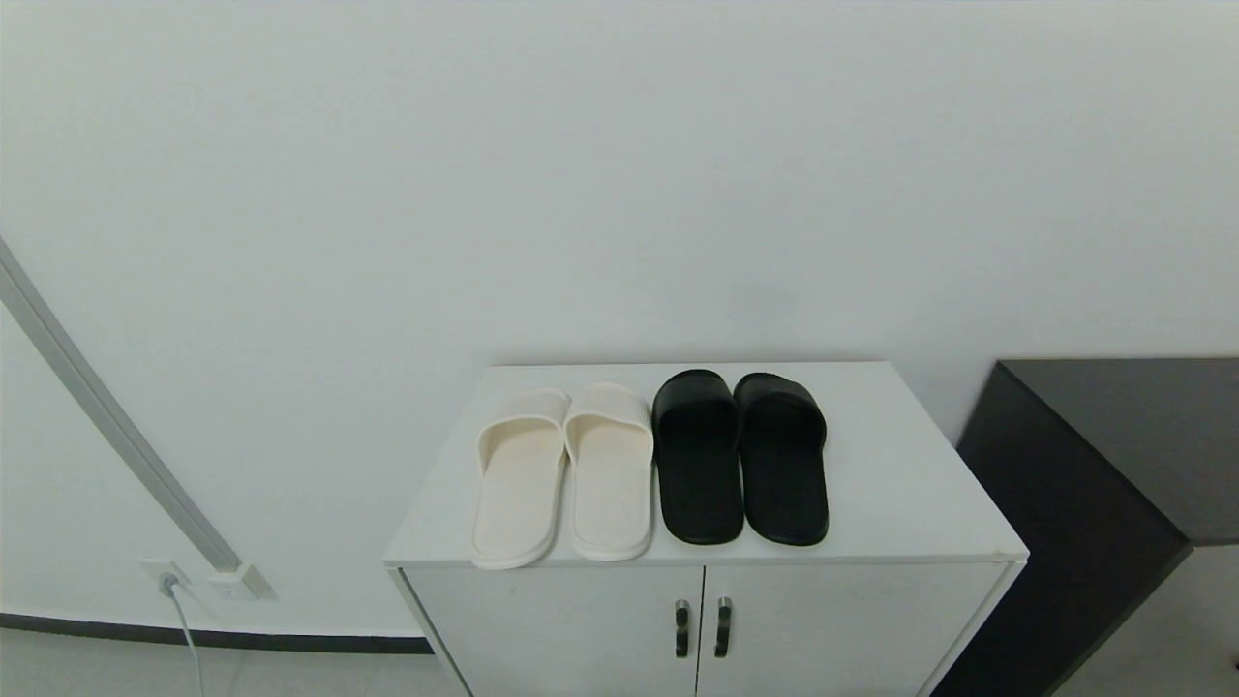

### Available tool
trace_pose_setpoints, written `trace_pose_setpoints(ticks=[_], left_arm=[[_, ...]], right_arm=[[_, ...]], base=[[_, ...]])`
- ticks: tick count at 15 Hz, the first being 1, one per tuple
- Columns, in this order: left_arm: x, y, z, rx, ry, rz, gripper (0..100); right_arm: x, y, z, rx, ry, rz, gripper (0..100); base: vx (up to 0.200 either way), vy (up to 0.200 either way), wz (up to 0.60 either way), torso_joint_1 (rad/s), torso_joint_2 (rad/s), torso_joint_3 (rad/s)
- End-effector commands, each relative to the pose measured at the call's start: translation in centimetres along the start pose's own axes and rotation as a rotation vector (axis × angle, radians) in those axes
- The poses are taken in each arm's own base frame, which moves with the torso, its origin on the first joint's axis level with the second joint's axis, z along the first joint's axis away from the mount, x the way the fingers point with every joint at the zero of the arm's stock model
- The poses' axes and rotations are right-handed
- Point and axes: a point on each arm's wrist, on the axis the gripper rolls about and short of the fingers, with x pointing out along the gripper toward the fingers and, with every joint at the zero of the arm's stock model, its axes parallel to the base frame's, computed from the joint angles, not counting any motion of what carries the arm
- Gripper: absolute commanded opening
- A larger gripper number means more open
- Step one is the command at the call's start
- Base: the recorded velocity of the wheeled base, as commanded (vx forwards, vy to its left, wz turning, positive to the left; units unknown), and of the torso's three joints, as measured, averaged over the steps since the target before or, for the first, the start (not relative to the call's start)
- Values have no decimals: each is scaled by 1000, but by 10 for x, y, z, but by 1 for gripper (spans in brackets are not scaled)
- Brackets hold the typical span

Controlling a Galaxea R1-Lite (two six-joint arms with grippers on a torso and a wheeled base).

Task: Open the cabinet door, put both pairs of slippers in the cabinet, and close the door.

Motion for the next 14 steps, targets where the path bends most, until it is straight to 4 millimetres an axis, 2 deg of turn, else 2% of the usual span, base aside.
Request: trace_pose_setpoints(ticks=[1,3,5,8,10,14], left_arm=[[0,0,0,0,1,1,0],[0,0,0,0,1,-1,0],[0,0,0,0,1,-1,0],[0,0,0,0,1,-1,0],[0,0,0,0,1,-1,0],[0,0,0,0,1,-1,0]], right_arm=[[49,-3,14,1,248,161,100],[72,7,24,-35,287,273,100],[84,24,39,1,306,295,100],[99,64,65,37,292,292,100],[128,90,70,54,301,242,100],[196,130,58,50,223,121,100]], base=[[0,0,0,0,0,0],[0,0,0,0,0,0],[0,0,0,0,0,0],[0,0,0,0,0,0],[0,0,0,0,0,0],[0,0,0,0,0,0]])
